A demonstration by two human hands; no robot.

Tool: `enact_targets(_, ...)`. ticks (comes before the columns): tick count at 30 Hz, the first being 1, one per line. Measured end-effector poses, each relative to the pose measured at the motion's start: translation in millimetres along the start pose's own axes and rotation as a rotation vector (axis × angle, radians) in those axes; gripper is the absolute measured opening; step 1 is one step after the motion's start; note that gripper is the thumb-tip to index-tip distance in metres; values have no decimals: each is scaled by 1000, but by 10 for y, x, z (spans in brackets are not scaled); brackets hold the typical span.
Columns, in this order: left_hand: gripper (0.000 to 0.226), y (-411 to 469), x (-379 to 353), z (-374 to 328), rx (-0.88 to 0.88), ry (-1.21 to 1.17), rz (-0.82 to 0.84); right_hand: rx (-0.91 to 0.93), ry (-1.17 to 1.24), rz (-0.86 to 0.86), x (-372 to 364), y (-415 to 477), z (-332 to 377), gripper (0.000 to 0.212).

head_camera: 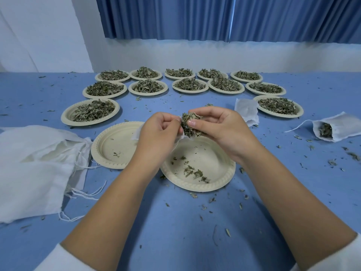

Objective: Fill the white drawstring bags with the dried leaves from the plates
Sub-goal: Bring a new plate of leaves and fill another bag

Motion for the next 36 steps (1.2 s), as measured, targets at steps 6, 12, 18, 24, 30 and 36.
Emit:
enact_targets(6, 16, -17, -16, -21, 18, -81, 27, -6, 98, 49, -59, -1, -19, 30)
enact_targets(12, 20, -11, 12, -32, 26, -99, 31, -66, -21, 14, -24, 15, -81, 19)
enact_targets(18, 12, -33, -108, 4, 29, 58, 149, -81, -264, -45, -17, 0, -116, 18)
enact_targets(24, 9, -37, -147, 27, 9, 153, 146, -108, -363, -118, -6, 4, -149, 21)
enact_targets(30, 9, -27, -139, 23, 7, 86, 100, -65, -465, -75, -59, 15, -120, 19)
enact_targets(36, 10, -14, -103, 28, 11, 117, 73, -45, -400, -25, -59, -3, -48, 16)
Point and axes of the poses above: each hand's wrist, its own y-axis towards the middle knuckle, its own x-axis out of the back of the hand, z = x × y, the point moved 6 cm from there along y, towards the middle knuckle, and after that the axes turned 8 degrees about z, right-handed, at the moved point
